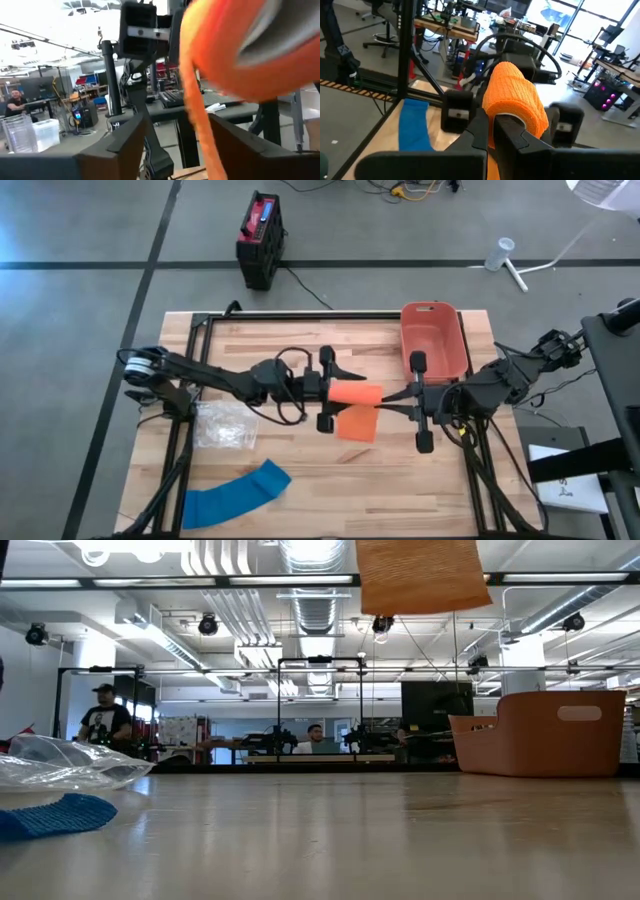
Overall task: Roll bandage
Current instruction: Roll the orange bandage
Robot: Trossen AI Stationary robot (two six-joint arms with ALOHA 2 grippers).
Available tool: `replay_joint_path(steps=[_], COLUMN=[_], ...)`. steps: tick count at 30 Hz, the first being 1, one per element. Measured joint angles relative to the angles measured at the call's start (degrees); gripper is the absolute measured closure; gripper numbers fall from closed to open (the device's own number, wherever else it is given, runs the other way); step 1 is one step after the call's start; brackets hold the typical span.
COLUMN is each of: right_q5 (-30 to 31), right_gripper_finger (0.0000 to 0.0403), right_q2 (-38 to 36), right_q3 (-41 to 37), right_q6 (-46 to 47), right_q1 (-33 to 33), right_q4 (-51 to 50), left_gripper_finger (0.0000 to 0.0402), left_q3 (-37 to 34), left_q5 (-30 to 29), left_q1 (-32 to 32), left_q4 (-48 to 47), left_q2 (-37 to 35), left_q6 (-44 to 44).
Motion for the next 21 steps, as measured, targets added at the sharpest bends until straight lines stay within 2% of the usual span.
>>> replay_joint_path(steps=[3,8,9,18,21], right_q5=[0.02,0.04,0.03,-0.44,-3.7], right_gripper_finger=[0.0398,0.0398,0.0398,0.0398,0.0398], right_q2=[0.0,-0.36,-0.54,-0.92,-0.92], right_q3=[0.0,0.0,0.0,0.0,0.0], right_q6=[0.09,0.22,0.31,1.65,2.35], right_q1=[0.0,0.02,0.03,0.13,0.17], right_q4=[-0.01,-0.82,-1.09,-1.71,-1.58], left_gripper_finger=[0.0258,0.0375,0.0388,0.04,0.0401], left_q3=[1.86,1.83,1.53,0.65,0.65], left_q5=[-0.07,-0.08,-0.09,-0.67,-2.69], left_q1=[0.0,0.0,0.0,0.32,0.51], left_q4=[-0.53,0.05,0.21,0.26,0.01], left_q2=[1.7,0.97,0.64,-0.88,-0.88], left_q6=[-0.1,-0.08,-0.06,0.07,0.08])
